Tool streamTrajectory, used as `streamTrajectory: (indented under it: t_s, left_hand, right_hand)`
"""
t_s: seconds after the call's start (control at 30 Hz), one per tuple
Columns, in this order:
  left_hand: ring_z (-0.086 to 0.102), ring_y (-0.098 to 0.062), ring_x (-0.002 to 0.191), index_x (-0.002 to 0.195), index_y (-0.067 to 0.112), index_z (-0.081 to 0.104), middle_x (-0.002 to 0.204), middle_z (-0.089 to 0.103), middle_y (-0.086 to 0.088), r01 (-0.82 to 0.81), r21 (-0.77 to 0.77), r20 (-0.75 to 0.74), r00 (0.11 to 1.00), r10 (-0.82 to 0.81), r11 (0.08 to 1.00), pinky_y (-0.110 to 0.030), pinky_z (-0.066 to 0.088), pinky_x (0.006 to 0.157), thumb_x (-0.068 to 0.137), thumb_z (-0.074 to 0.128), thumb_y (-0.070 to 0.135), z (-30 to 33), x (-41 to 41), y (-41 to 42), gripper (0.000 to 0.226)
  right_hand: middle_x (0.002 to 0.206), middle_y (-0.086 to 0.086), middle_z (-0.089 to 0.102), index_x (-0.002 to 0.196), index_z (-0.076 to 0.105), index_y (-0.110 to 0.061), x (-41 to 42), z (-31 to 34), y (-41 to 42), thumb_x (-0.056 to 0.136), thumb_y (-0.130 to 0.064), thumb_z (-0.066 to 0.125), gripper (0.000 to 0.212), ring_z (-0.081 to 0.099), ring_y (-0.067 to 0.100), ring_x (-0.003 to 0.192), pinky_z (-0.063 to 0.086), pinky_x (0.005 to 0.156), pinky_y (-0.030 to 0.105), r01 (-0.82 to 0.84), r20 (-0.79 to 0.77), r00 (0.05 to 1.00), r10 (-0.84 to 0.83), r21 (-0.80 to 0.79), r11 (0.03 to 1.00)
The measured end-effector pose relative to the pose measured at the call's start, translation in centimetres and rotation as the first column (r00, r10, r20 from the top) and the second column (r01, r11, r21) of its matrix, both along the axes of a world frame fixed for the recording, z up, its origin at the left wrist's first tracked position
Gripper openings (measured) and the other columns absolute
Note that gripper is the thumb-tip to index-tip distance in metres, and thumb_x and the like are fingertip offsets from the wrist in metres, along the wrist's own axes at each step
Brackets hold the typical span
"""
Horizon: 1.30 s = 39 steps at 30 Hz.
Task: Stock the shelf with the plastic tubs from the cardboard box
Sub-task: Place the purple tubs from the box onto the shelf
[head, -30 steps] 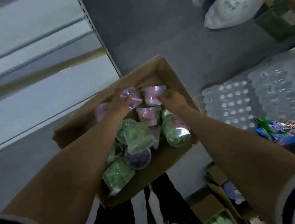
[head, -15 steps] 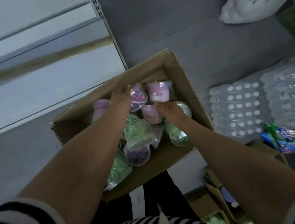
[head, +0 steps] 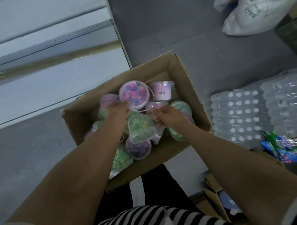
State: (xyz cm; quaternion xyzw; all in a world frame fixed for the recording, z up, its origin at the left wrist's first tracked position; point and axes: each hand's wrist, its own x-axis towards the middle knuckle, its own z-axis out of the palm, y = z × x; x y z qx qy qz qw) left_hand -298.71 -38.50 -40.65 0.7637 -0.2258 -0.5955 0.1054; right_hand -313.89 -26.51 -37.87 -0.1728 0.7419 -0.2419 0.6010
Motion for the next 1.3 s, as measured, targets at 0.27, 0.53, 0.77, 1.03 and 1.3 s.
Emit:
streamTrajectory:
  t_s: [0.27, 0.53, 0.77, 1.03, 1.3]
  left_hand:
    - [0.068, -0.021, 0.089, 0.082, 0.014, 0.051, 0.102, 0.066, -0.013, -0.174, -0.112, -0.205, 0.967, 0.149, 0.978, -0.036, 0.057, 0.085, 0.084, 0.071, 0.003, 4.3, 5.1, 2.5, 0.023]
    - [0.068, -0.017, 0.086, 0.077, 0.015, 0.051, 0.096, 0.065, -0.010, -0.270, -0.157, -0.305, 0.928, 0.213, 0.950, -0.029, 0.058, 0.079, 0.083, 0.072, 0.003, 5.2, 11.8, 3.6, 0.025]
    - [0.069, -0.015, 0.092, 0.080, 0.015, 0.049, 0.100, 0.064, -0.008, -0.215, -0.165, -0.411, 0.902, 0.131, 0.963, -0.026, 0.059, 0.077, 0.083, 0.071, 0.002, 5.5, 17.3, 5.3, 0.026]
    - [0.071, -0.013, 0.088, 0.081, 0.015, 0.052, 0.099, 0.067, -0.007, -0.178, -0.123, -0.507, 0.857, 0.093, 0.976, -0.032, 0.057, 0.086, 0.082, 0.072, 0.003, 5.3, 19.2, 5.2, 0.024]
    - [0.069, -0.012, 0.076, 0.084, 0.016, 0.053, 0.089, 0.062, -0.005, -0.169, -0.152, -0.494, 0.866, 0.074, 0.974, -0.026, 0.057, 0.074, 0.083, 0.070, 0.002, 4.0, 19.7, 4.4, 0.022]
  right_hand:
    - [0.099, 0.018, 0.075, 0.105, 0.067, -0.002, 4.0, 4.6, -0.3, 0.090, -0.066, 0.051, 0.068, 0.074, 0.031, 0.093, 0.059, 0.086, 0.039, -0.198, 0.313, 0.939, 0.141, 0.161, 0.967]
    - [0.138, -0.003, 0.053, 0.132, 0.062, -0.020, 11.5, 3.5, 0.1, 0.092, -0.073, 0.035, 0.071, 0.044, 0.014, 0.130, 0.038, 0.108, 0.039, -0.292, 0.422, 0.889, 0.180, 0.219, 0.931]
    - [0.129, -0.010, 0.062, 0.128, 0.063, -0.025, 13.6, 2.8, 1.2, 0.078, -0.064, 0.067, 0.064, 0.054, 0.012, 0.121, 0.033, 0.112, 0.037, 0.140, 0.143, 0.979, -0.142, 0.028, 0.990]
    - [0.115, 0.017, 0.066, 0.127, 0.058, 0.000, 12.4, -1.0, 4.1, 0.084, -0.053, 0.067, 0.068, 0.063, 0.025, 0.099, 0.054, 0.091, 0.039, 0.058, -0.224, 0.974, 0.012, 0.303, 0.951]
    - [0.137, 0.009, 0.054, 0.142, 0.047, -0.011, 13.4, -4.6, 4.9, 0.084, -0.042, 0.072, 0.070, 0.057, 0.028, 0.121, 0.052, 0.096, 0.039, -0.055, -0.108, 0.989, 0.100, 0.359, 0.932]
